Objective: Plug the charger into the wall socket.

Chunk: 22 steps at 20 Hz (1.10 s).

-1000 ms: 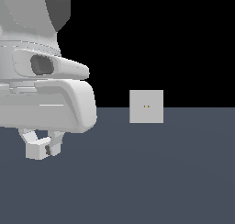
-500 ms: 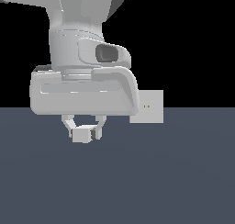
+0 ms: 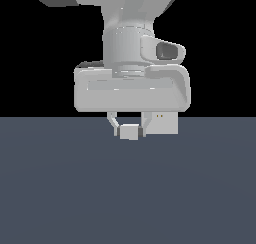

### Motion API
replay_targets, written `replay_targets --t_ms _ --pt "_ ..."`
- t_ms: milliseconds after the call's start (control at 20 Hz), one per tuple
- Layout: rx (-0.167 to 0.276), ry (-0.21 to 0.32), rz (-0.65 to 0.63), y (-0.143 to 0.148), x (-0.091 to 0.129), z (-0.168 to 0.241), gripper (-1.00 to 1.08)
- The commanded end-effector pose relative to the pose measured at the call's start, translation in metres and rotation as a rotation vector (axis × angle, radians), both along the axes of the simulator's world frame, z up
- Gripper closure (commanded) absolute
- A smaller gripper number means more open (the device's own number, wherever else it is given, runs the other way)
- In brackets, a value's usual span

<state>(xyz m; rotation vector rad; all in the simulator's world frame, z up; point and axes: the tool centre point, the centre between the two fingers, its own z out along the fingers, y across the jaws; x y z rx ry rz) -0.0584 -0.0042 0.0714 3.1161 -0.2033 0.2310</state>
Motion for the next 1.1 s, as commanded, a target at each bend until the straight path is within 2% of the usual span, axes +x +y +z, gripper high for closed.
replay_targets --t_ms 0,550,1050 --pt "0.0 0.0 0.024 -0.016 0.006 0.006 1.08" --pt "0.002 0.001 0.104 -0.069 0.032 0.024 1.08" --pt "0.001 0.002 0.126 -0.083 0.041 0.029 1.08"
